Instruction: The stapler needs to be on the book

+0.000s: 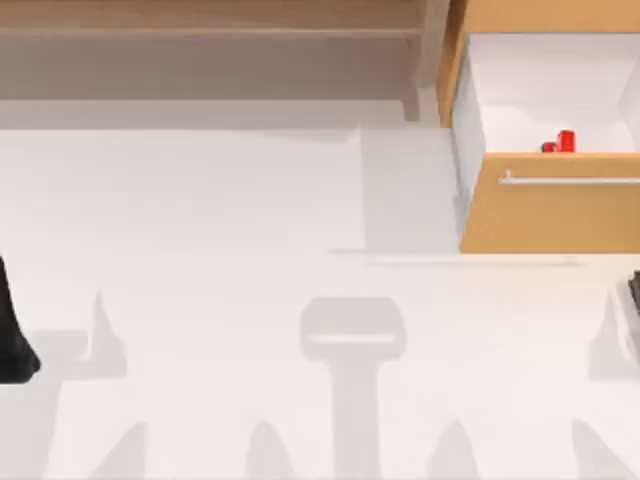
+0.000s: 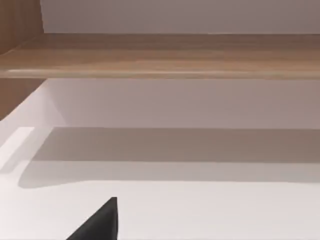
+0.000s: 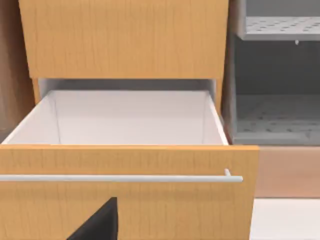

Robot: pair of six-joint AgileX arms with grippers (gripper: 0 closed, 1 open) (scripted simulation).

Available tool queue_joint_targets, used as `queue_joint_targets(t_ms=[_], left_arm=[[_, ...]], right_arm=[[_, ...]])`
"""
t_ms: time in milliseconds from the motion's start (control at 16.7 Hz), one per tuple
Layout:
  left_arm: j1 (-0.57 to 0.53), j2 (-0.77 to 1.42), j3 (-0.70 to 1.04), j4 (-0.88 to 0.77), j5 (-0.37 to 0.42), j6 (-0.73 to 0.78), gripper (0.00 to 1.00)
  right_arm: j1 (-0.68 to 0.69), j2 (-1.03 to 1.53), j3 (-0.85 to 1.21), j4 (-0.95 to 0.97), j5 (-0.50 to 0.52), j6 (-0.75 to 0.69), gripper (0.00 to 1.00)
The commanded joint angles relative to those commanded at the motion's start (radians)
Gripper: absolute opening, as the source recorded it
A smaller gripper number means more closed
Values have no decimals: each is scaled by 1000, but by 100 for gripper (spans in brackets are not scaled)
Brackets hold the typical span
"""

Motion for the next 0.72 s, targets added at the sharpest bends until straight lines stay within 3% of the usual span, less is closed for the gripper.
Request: queue_joint_targets(t_ms=[360,720], left_arm=[[0,0,0,0,0,0,100],[0,0,0,0,0,0,100]], right_arm=[[13,101,100,-68,-12,12,100],[55,553,524,-326,-38,66,100]])
